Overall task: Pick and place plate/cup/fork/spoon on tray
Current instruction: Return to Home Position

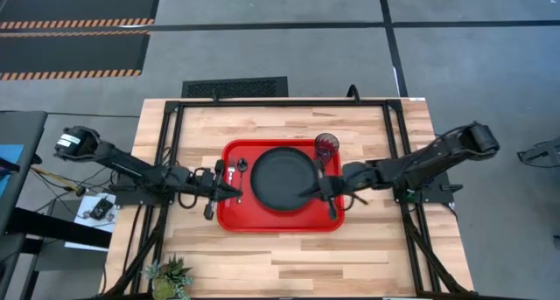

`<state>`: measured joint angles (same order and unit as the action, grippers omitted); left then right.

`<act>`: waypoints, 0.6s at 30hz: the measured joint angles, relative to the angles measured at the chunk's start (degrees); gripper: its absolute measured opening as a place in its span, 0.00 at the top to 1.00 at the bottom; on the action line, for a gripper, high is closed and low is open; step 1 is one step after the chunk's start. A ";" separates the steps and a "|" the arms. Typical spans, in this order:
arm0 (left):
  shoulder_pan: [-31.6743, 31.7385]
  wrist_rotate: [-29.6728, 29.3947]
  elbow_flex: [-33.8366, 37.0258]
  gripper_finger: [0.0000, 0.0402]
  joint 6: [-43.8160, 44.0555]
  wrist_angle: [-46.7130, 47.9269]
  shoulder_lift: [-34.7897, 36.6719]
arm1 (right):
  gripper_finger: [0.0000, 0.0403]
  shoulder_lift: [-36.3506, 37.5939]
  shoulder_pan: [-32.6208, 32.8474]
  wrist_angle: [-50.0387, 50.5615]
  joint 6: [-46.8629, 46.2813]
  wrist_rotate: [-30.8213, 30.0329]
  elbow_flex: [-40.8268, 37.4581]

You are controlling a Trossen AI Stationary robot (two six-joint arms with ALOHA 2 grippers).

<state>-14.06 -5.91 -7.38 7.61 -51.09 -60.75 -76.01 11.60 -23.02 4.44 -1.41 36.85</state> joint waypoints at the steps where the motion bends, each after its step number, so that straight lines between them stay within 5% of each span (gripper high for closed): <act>1: 1.41 1.08 0.00 1.00 -0.27 0.05 0.00 | 0.99 1.68 0.00 -0.14 -0.09 0.00 -1.37; 18: 17.35 16.21 0.07 1.00 -3.78 12.56 10.79 | 0.99 32.08 -3.21 -0.22 -1.36 -1.34 -21.63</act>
<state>3.30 10.31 -7.31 3.82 -38.53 -49.96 -43.93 8.38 -23.24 3.08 -2.75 15.22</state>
